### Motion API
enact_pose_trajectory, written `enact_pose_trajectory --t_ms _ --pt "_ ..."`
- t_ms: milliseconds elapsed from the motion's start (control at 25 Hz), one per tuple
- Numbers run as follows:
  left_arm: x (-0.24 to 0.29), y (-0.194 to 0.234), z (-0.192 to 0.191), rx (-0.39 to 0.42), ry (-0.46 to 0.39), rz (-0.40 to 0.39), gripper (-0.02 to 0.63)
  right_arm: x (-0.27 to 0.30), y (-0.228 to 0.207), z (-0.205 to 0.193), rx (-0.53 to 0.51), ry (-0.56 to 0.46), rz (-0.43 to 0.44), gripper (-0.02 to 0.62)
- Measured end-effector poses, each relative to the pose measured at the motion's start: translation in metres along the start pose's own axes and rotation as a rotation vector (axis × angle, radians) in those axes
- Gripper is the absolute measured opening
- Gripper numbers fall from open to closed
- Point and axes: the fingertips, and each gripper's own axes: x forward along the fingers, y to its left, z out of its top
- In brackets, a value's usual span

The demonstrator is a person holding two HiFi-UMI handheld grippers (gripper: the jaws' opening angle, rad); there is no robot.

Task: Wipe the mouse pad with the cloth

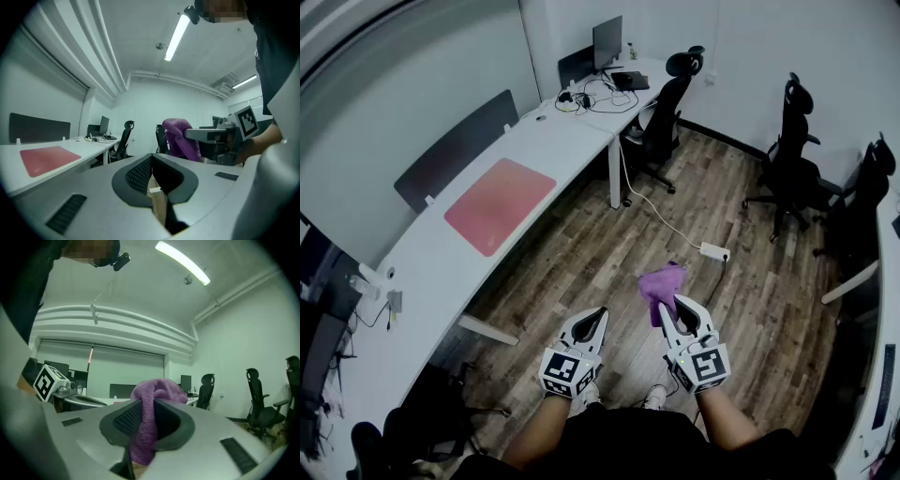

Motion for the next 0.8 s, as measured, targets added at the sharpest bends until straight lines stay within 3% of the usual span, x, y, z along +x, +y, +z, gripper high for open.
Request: enact_pose_trajectory --t_ms 440,800 --pt "-0.018 0.037 0.001 0.009 -0.004 0.007 0.021 0.033 0.031 0.002 0.0 -0.003 0.011 0.077" --pt "-0.047 0.105 -0.001 0.043 -0.004 0.01 0.021 0.091 0.074 0.004 0.026 -0.01 0.031 0.078"
